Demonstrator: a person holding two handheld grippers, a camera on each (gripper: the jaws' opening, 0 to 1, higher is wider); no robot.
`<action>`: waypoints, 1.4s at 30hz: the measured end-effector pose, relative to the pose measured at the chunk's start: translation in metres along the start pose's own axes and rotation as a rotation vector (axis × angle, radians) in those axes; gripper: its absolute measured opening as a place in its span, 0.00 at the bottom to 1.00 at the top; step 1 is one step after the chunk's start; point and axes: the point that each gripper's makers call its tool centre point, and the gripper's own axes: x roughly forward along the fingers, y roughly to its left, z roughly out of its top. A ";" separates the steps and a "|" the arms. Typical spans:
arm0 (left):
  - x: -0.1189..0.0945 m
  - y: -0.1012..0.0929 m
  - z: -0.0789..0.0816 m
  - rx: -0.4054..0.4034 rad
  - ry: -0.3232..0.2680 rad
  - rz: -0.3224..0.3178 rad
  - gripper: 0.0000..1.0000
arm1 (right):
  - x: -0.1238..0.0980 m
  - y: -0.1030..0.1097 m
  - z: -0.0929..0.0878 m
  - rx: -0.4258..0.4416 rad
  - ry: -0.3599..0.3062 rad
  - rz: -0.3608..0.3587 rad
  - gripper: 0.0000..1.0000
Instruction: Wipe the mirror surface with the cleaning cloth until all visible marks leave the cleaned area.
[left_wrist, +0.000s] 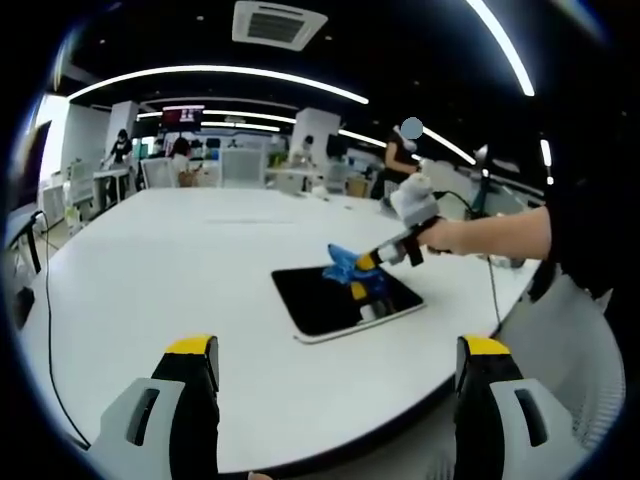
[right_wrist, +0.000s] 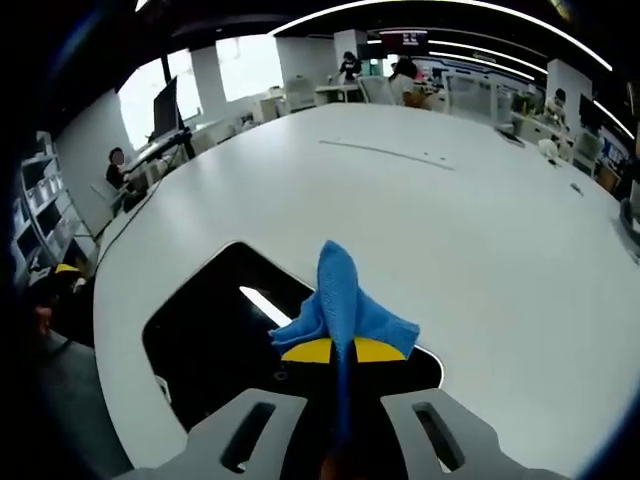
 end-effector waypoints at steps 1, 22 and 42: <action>0.000 0.000 0.000 0.000 0.000 0.000 0.99 | 0.000 0.001 0.000 -0.001 0.000 -0.001 0.00; -0.001 0.000 0.000 -0.005 -0.002 -0.003 0.99 | -0.013 0.012 -0.015 0.033 0.002 0.019 0.00; -0.001 0.000 0.004 -0.009 -0.023 -0.001 0.99 | -0.038 0.041 -0.043 0.059 0.022 0.024 0.00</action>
